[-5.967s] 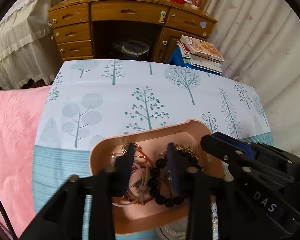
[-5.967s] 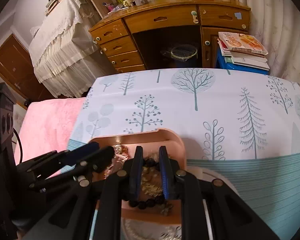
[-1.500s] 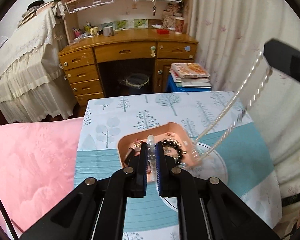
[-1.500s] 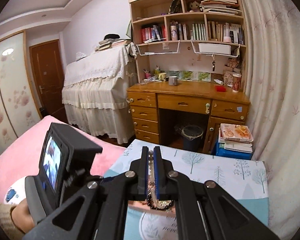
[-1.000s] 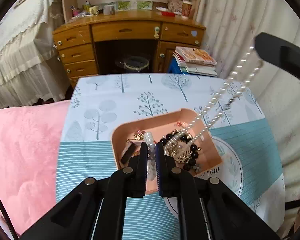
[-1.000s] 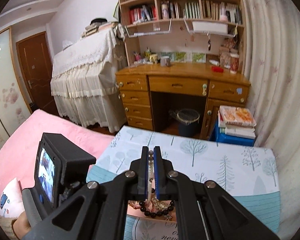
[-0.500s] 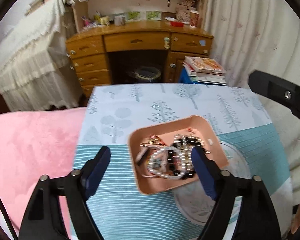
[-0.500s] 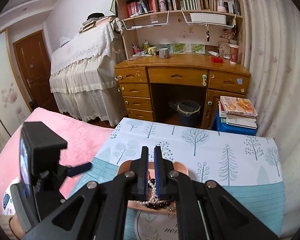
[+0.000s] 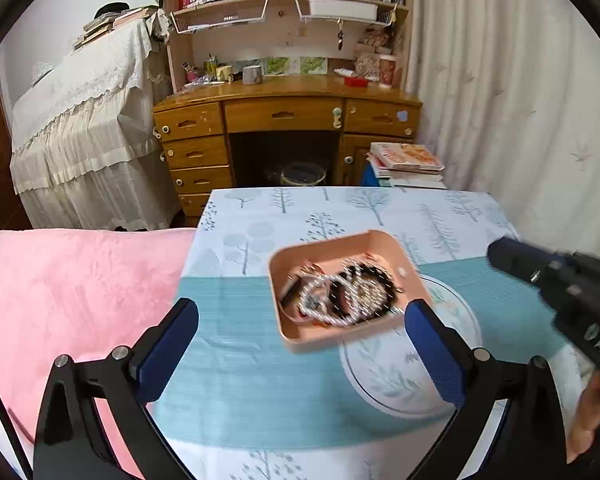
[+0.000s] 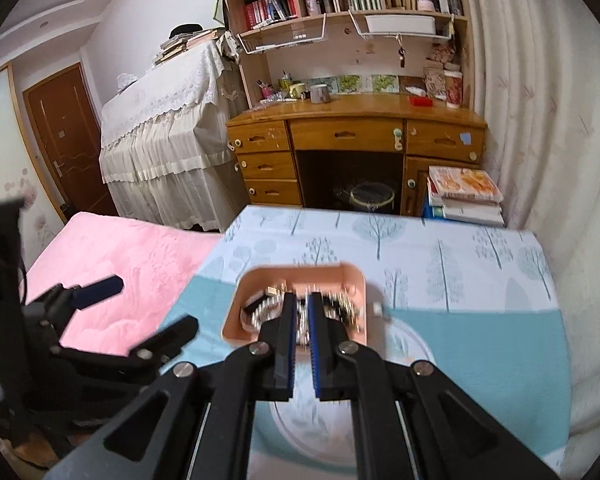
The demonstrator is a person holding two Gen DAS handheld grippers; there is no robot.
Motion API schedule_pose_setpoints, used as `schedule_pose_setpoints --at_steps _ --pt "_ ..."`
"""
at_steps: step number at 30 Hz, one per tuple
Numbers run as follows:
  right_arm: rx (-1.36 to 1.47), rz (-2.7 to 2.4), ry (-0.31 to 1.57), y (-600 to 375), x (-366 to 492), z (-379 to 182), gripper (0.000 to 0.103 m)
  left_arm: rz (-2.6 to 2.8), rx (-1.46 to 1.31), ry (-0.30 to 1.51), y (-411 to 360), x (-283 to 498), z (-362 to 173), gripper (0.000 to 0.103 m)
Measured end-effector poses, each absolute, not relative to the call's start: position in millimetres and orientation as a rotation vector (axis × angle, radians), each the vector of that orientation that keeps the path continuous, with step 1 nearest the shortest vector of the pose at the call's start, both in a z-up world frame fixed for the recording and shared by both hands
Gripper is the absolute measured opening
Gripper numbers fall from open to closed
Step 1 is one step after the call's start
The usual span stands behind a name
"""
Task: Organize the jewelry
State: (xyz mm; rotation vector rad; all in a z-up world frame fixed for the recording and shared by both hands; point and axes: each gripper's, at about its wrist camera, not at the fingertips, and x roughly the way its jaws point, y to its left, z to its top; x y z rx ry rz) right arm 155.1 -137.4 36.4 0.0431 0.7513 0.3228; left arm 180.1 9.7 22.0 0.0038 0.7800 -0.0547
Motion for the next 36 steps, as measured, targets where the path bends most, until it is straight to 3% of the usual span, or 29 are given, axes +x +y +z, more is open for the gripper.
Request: schedule_pose_setpoints --at_steps 2,4,14,18,36 --pt "0.061 0.314 0.758 -145 139 28 0.017 -0.042 0.004 0.785 3 163 18 0.102" --pt "0.082 0.295 0.759 -154 120 20 0.035 -0.032 0.001 0.813 -3 149 11 0.102" --pt "0.055 0.213 0.754 -174 29 13 0.04 -0.036 -0.062 0.869 -28 67 -5 0.102" --pt "0.062 0.217 0.738 -178 -7 19 0.058 -0.013 -0.047 0.816 -31 39 5 0.102" --pt "0.093 0.207 0.665 -186 -49 24 0.059 0.061 -0.012 0.692 -42 -21 25 0.102"
